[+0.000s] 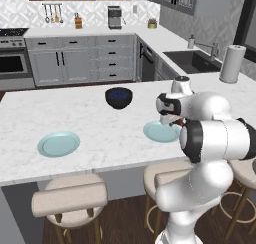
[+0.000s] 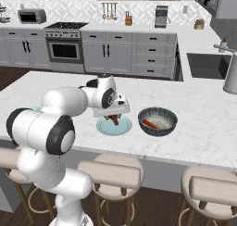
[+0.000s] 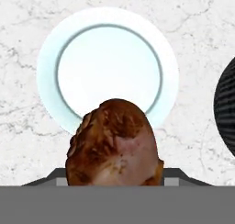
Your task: Pick the chicken drumstick and carrot from their plates and place them in the bowl. Then put the bowl in the fridge.
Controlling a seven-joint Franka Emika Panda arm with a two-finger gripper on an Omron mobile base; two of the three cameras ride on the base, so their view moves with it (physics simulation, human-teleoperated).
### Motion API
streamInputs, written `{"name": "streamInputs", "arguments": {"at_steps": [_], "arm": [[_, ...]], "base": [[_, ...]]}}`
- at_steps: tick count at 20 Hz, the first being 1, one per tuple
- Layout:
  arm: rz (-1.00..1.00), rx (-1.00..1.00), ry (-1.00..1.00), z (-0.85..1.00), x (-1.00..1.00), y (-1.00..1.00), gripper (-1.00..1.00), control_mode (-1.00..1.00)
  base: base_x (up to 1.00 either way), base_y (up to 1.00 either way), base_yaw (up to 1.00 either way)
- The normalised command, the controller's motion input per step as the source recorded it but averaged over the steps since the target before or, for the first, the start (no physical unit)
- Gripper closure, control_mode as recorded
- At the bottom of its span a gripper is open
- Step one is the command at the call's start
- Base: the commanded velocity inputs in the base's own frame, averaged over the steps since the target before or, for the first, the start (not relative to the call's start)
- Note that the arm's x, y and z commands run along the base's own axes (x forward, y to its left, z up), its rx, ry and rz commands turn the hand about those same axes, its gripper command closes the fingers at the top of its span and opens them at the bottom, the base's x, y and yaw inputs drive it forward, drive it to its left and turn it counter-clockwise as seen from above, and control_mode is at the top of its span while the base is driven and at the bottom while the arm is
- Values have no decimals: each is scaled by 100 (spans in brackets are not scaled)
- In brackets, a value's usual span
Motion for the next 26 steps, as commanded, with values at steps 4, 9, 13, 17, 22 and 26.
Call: {"name": "streamInputs", "arguments": {"at_steps": [4, 9, 13, 17, 22, 26], "arm": [[-6, 0, 5, 7, 28, -100, 100, -100], [-2, 0, 1, 0, 24, -100, 100, -100], [0, 0, 3, 0, 61, -100, 100, -100], [0, 0, 8, -18, 92, -68, 100, -100], [0, 0, 8, -37, 83, -30, 100, -100], [0, 0, 2, -55, 26, -5, 100, -100]], "base": [[0, 0, 0], [0, 0, 0], [0, 0, 0], [0, 0, 0], [0, 0, 0], [0, 0, 0]]}}
